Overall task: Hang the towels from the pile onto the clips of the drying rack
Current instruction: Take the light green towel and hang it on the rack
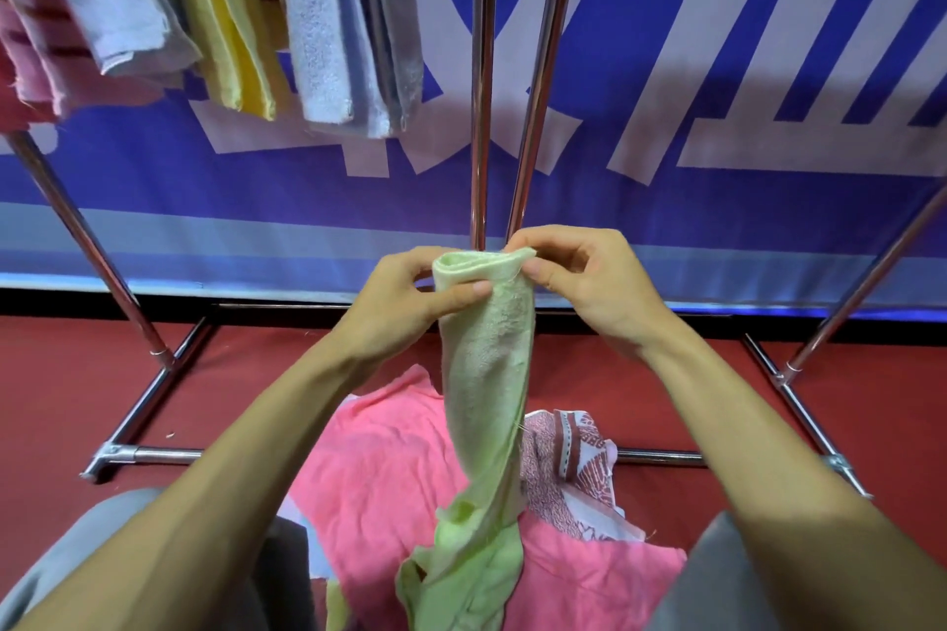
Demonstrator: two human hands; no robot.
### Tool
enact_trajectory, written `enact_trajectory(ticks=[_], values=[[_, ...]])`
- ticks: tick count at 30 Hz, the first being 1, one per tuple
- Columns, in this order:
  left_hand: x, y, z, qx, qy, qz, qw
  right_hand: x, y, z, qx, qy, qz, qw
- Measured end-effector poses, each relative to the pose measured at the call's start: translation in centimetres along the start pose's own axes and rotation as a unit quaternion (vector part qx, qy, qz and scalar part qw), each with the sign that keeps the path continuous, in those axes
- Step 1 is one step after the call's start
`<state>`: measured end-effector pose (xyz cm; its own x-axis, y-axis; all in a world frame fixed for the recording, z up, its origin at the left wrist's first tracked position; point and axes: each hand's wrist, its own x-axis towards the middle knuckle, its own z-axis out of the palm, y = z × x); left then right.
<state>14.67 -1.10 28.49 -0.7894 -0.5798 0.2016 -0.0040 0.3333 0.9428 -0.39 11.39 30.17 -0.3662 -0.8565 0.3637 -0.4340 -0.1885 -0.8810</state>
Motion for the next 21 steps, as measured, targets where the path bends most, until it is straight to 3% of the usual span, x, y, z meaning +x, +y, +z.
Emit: enact_trajectory(ticks=[3, 10, 16, 21], values=[[-0.1, 0.2, 0.9, -0.044, 0.034, 0.05, 0.997, 0.0, 0.0, -0.3, -0.004, 0.048, -0.006, 0.999], [0.2, 2.4, 1.5, -0.061, 0.073, 0.079, 0.992, 1.2, -2.0, -0.1, 0.049, 0.172, 0.033, 0.983], [2.2, 11.0, -0.4, -0.031, 0.094, 0.156, 0.983, 4.5, -9.4, -2.1, 0.076, 0.233, -0.019, 0.969], [3.8, 19.5, -2.7, 0.048, 0.068, 0.194, 0.978, 6.3, -16.1, -4.0, 0.117, 0.275, -0.009, 0.954]])
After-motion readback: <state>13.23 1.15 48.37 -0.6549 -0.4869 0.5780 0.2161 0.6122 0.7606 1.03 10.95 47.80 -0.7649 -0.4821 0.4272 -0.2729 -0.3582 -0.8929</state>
